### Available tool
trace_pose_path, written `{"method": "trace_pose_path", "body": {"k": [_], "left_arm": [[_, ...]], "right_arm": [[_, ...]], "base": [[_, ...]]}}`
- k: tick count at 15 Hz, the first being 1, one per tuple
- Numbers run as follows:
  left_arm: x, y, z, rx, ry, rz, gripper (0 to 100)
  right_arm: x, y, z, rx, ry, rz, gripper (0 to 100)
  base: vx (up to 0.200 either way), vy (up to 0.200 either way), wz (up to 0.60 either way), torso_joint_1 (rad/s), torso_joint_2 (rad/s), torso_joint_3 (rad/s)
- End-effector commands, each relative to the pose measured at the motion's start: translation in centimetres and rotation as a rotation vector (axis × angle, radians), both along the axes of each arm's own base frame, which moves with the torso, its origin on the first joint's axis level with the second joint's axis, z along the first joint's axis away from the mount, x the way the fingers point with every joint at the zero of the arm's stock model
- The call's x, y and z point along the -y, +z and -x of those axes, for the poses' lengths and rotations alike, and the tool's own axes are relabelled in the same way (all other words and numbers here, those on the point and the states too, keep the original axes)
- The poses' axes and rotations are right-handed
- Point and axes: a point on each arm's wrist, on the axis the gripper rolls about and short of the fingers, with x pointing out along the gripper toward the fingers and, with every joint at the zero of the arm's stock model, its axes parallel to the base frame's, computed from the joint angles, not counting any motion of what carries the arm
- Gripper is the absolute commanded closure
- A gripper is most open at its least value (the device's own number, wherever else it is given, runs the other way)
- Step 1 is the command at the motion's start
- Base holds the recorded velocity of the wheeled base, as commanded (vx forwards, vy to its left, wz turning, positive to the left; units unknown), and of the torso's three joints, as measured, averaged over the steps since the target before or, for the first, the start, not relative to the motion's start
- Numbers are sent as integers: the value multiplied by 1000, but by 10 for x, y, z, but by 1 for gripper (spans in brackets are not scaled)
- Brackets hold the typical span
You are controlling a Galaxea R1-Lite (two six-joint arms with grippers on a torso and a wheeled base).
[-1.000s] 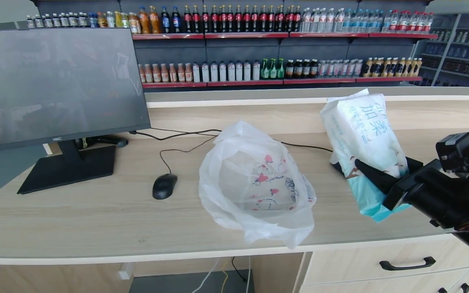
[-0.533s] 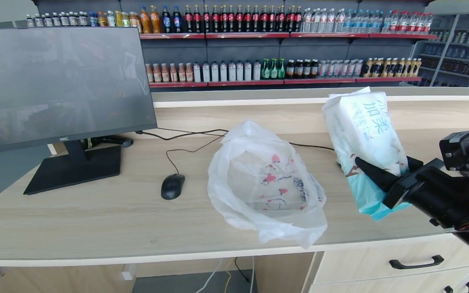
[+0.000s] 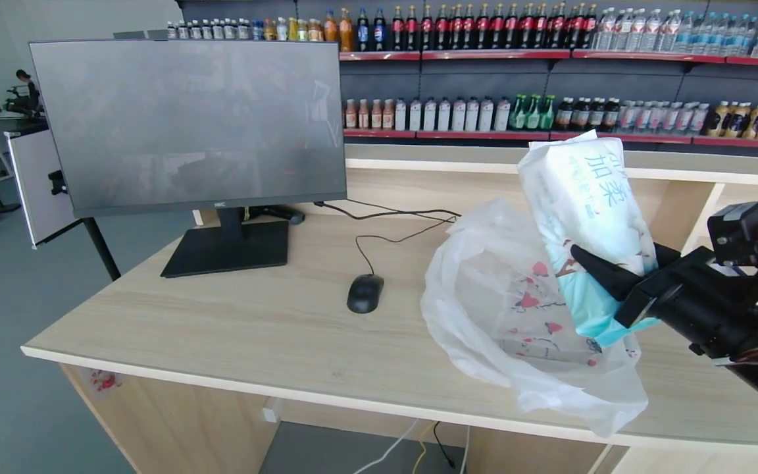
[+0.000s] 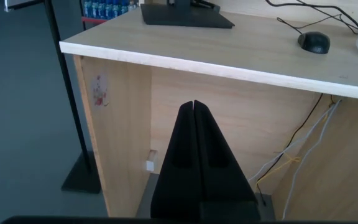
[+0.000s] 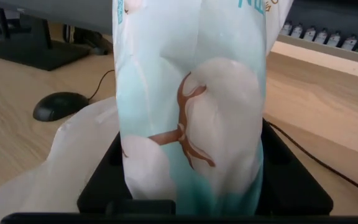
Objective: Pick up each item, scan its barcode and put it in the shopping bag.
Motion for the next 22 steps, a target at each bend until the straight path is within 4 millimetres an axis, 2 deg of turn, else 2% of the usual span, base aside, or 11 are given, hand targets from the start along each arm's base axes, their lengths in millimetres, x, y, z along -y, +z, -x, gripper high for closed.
{"method": "trace_pose_path", "body": {"k": [1,3,5,7,8,10,17,20,22], "left_arm": [[0,0,0,0,0,1,100],[0,0,0,0,0,1,100],[0,0,0,0,0,1,100],[0,0,0,0,0,1,100],[0,0,0,0,0,1,100],[0,0,0,0,0,1,100],[0,0,0,0,0,1,100],[0,0,0,0,2,2,100],[0,0,0,2,0,2,100]], "right_arm": [[-4,5,-4,24,10,3,100],[-17,0,-10,-8,38,10,100],[-21,-7,-20,-52,-71,-34,100],[-36,-6,-23,-71,-84,-96,100],[-56,-12,-21,-118,-109,-139,100],[-64,-17,-26,-145,-156,-167,100],[-70,-36,-37,-234,-162,-205,100],[-62,-55,-25,-318,-179,-180,100],[-59,-55,-22,-318,-184,-177,100]], "base": [[0,0,0,0,0,0],[0,0,0,0,0,0],[0,0,0,0,0,0],[0,0,0,0,0,0],[0,0,0,0,0,0],[0,0,0,0,0,0],[0,0,0,0,0,0],[0,0,0,0,0,0],[0,0,0,0,0,0]]}}
